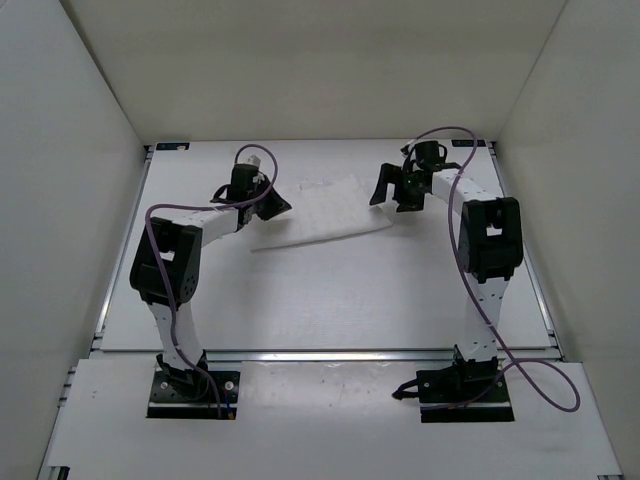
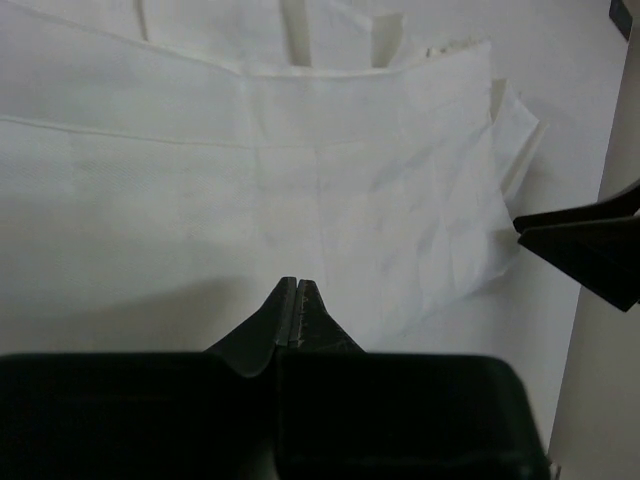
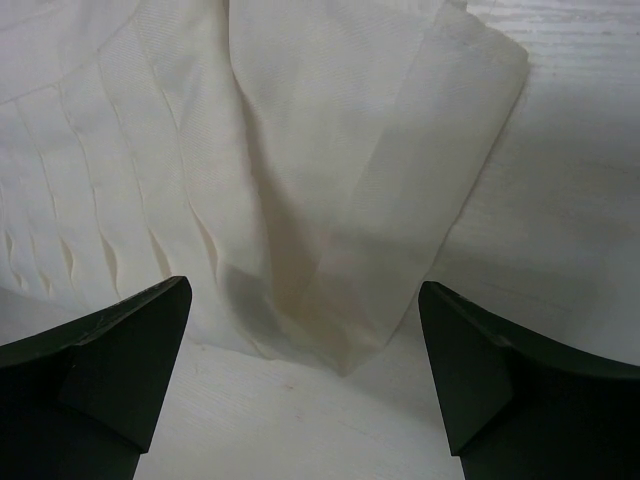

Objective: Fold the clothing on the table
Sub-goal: Fold the skirt

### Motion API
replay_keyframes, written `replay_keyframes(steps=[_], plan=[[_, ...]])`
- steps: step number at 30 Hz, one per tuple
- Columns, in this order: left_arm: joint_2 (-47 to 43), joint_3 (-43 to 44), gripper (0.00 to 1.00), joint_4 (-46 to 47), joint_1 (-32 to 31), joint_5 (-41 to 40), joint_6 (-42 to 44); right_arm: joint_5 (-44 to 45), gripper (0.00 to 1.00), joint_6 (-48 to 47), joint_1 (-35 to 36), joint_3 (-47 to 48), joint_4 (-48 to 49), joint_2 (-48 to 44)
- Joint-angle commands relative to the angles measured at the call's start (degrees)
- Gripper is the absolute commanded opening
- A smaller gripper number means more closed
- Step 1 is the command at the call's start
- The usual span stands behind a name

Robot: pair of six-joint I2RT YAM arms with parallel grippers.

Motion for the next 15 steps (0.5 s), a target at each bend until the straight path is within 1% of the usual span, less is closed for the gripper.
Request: replay_keyframes(steps=[1, 5, 7, 8, 11, 13, 14, 15], plan=[[-0.03, -0.14, 0.00, 3.65, 2.77, -1.70, -3.84, 2.67, 0.94, -0.21, 1.32, 4.70, -1.17, 1.87], [3.39, 3.64, 0.00, -0.81, 3.39, -2.57, -3.14, 4.43, 0.93, -0.22, 1.85, 8.05, -3.99, 4.52], [5.32, 7.23, 0.00, -5.19, 2.08, -3.45, -1.83, 5.04, 0.91, -0.05, 1.94, 8.40, -4.60, 5.31], [5.77, 7.86, 0.00, -7.48, 1.90, -3.89, -1.73, 5.22, 0.91, -0.65, 1.94, 8.67, -5.13, 5.31], [6.30, 7.87, 0.00, -8.64, 1.46, -4.69, -1.91, 5.66, 0.89, -1.18, 1.94, 10.25, -7.59, 6.54], [6.21, 6.90, 0.00, -8.99, 1.64, -5.56, -2.43, 7.50, 0.80, -1.62, 2.20, 10.87, -8.30, 6.63], [6.47, 6.98, 0.00, -9.95, 1.64, -5.31, -2.35, 8.12, 0.79, -1.80, 2.64, 10.96, -8.56, 6.63], [6.39, 6.81, 0.00, -10.57, 1.90, -5.91, -2.26, 7.86, 0.73, -2.06, 3.16, 10.96, -8.91, 7.07]])
